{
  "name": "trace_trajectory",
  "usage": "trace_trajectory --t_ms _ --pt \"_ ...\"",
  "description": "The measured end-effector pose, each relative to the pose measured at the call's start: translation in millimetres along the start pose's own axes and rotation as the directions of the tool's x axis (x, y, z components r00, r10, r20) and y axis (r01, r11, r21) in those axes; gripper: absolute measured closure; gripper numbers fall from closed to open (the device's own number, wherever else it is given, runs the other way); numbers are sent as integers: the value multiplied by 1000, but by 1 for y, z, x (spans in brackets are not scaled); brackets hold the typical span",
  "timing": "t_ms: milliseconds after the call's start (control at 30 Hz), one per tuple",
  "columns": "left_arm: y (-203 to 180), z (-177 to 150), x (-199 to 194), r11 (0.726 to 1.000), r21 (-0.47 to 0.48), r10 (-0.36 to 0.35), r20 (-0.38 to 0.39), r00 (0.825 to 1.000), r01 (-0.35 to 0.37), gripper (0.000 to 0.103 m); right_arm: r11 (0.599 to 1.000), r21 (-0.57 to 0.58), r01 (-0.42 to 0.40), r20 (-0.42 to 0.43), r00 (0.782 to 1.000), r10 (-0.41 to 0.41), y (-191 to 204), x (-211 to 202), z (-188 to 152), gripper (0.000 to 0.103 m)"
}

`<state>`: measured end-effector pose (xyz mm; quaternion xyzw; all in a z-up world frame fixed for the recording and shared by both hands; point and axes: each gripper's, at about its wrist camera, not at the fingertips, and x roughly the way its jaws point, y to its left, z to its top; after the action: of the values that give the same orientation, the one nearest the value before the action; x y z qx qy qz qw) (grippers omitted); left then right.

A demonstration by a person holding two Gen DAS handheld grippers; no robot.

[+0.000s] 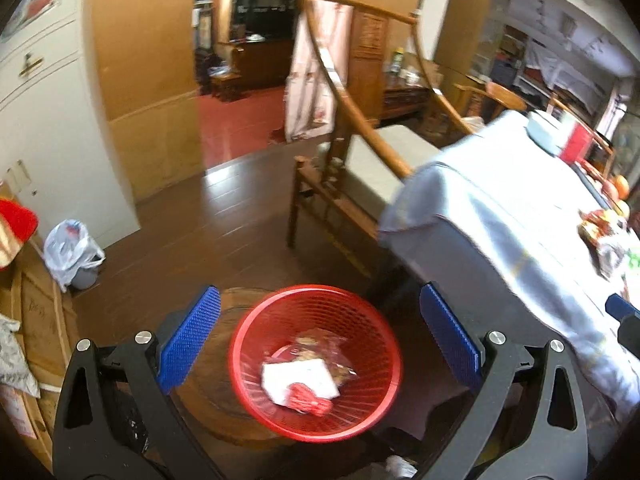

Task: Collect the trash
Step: 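Carry the tissue and red strings to the wastebasket and release them, then move both tools back over the table toward the snack wrappers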

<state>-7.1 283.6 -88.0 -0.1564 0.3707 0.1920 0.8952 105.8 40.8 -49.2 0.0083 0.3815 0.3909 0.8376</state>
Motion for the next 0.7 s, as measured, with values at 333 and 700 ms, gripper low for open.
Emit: trace_trajectory --t_ms 333,700 --pt "-97 -16 -9 981 145 -116 -66 991 125 7 984 163 67 132 987 -89 -80 -79 -25 14" --pt "-215 -9 1 917 289 -243 -147 959 277 7 913 359 196 214 934 -285 -188 -151 -53 12"
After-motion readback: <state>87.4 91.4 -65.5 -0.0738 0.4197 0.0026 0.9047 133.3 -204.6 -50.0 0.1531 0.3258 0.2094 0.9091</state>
